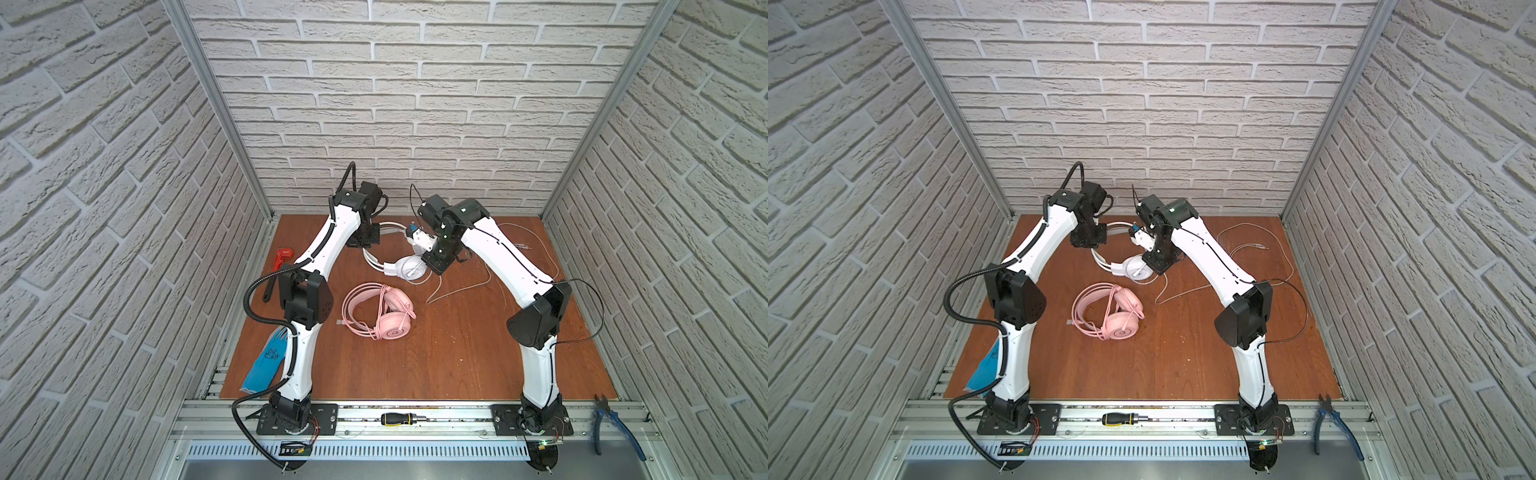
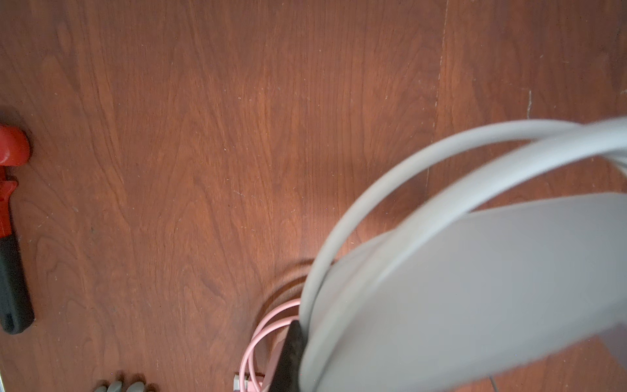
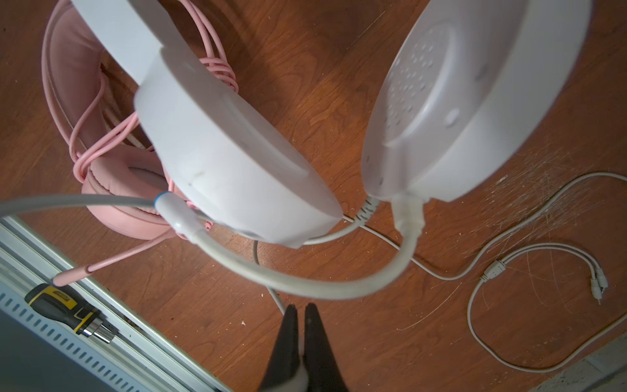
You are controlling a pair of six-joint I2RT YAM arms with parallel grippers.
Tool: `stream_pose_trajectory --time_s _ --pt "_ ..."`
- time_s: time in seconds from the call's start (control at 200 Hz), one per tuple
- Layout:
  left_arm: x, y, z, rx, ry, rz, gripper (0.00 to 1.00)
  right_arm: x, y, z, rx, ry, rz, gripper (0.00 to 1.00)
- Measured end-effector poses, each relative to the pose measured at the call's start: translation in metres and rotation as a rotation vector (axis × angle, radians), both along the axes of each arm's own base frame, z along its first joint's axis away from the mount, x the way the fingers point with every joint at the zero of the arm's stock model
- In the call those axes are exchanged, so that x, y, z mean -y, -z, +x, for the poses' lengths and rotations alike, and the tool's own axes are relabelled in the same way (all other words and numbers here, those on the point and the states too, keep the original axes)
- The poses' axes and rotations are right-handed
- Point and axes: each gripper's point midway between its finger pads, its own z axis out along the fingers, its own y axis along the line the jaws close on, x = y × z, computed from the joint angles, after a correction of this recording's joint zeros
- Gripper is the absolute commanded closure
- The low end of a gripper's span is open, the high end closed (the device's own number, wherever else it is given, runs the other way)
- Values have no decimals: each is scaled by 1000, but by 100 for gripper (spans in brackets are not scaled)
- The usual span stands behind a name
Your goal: Wrap the headphones
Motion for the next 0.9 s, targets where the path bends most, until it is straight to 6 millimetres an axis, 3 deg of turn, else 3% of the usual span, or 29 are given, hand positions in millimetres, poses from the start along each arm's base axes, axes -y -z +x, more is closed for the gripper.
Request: stream_pose_trajectory --time_s 0.455,0.9 --pt "-4 2 -9 -38 -43 3 100 5 7 13 50 178 -22 95" --pt "0 2 -12 -36 23 37 100 32 4 29 84 246 -57 95"
